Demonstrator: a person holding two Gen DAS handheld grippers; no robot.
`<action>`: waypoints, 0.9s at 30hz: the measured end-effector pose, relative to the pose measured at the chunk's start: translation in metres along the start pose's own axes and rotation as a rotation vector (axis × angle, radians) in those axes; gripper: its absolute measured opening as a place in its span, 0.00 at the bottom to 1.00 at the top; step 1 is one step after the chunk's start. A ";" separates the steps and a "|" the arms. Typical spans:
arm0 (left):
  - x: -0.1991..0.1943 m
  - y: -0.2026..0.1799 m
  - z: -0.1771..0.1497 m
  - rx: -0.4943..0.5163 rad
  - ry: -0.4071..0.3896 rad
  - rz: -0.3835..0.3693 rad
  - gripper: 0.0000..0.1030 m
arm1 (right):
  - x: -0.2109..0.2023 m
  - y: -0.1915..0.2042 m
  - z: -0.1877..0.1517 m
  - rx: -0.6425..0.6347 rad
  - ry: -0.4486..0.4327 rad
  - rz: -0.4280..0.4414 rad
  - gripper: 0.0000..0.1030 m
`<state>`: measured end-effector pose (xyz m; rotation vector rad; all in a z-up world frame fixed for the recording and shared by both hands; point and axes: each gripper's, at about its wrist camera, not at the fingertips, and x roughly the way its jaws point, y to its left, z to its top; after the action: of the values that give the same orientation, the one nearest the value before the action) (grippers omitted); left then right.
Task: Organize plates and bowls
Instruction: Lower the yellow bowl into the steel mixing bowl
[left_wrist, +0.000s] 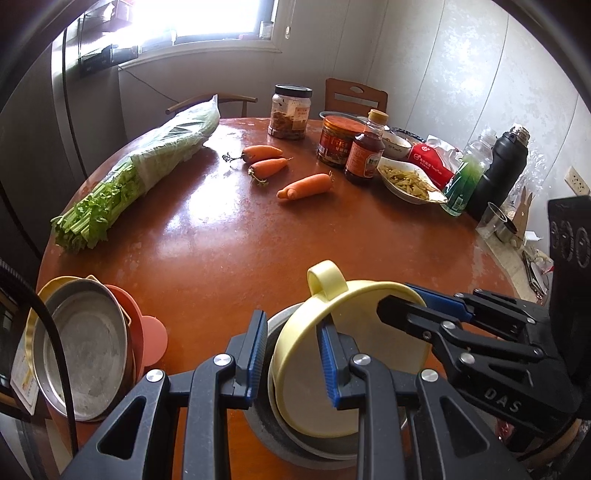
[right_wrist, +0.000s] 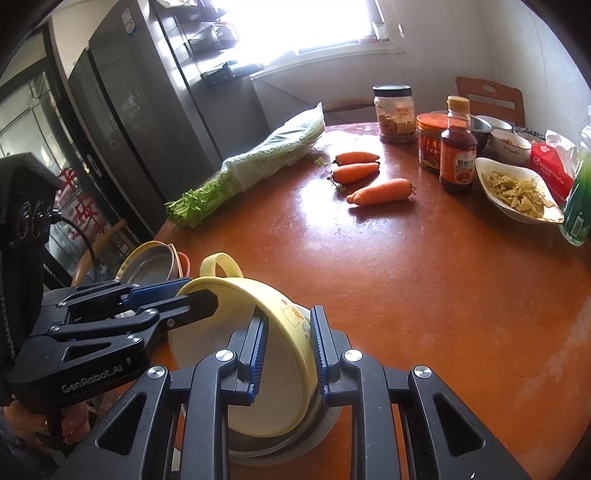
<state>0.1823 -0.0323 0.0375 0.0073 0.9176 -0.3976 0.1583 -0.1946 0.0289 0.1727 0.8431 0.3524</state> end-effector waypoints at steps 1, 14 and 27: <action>0.000 0.001 -0.001 -0.003 0.001 -0.002 0.27 | 0.003 -0.001 0.000 0.004 0.006 0.001 0.23; 0.006 0.014 -0.010 -0.050 -0.001 -0.016 0.27 | 0.019 -0.009 0.007 0.026 0.033 0.009 0.24; 0.006 0.020 -0.021 -0.053 0.005 -0.020 0.27 | 0.034 0.002 0.009 -0.024 0.053 0.000 0.25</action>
<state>0.1766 -0.0124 0.0167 -0.0497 0.9340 -0.3917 0.1856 -0.1806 0.0114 0.1414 0.8913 0.3684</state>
